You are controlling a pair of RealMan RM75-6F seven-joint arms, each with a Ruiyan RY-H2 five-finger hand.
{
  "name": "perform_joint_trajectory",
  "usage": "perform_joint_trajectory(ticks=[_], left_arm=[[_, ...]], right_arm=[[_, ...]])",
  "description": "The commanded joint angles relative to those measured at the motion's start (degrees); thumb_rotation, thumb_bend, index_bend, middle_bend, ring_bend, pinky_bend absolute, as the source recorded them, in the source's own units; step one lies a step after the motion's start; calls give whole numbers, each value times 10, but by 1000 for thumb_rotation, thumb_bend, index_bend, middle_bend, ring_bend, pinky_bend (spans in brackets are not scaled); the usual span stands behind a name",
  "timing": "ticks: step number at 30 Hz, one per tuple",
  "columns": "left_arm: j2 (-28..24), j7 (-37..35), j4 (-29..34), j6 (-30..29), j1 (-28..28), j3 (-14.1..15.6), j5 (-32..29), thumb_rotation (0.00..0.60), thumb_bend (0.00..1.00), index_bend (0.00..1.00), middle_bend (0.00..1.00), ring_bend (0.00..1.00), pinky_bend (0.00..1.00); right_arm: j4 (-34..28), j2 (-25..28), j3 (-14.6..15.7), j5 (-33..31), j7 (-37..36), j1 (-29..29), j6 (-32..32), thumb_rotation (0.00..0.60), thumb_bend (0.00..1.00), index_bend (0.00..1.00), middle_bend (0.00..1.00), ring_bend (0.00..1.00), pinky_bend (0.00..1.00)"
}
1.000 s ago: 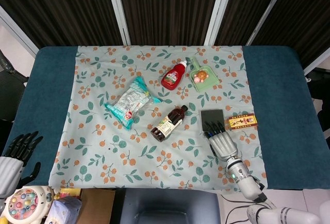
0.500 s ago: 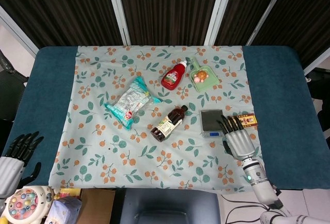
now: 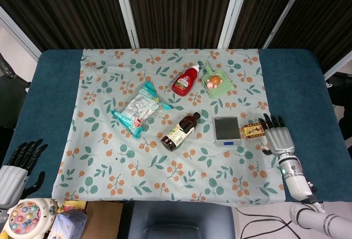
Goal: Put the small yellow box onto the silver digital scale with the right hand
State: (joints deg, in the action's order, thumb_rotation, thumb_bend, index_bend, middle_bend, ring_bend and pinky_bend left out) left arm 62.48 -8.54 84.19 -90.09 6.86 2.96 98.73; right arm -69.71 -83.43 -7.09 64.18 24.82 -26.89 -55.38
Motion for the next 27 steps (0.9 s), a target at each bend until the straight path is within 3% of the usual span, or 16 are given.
perform_joint_trajectory(ticks=[1, 10, 20, 27], left_arm=[[1, 1, -1, 2, 0, 0, -2, 600, 506, 0, 0, 0, 86], [0, 0, -2, 4, 1, -2, -6, 600, 507, 0, 0, 0, 86], [1, 1, -2, 7, 2, -4, -12, 600, 506, 0, 0, 0, 86], [0, 0, -2, 8, 2, -4, -12, 600, 506, 0, 0, 0, 86]], right_arm=[[6, -5, -4, -4, 8, -9, 7, 600, 266, 234, 0, 0, 0], [41, -27, -8, -42, 49, -38, 46, 600, 446, 359, 0, 0, 0], [60, -42, -12, -66, 65, -59, 63, 600, 475, 404, 0, 0, 0], [68, -47, -9, -63, 59, -59, 52, 600, 527, 653, 8, 0, 0]])
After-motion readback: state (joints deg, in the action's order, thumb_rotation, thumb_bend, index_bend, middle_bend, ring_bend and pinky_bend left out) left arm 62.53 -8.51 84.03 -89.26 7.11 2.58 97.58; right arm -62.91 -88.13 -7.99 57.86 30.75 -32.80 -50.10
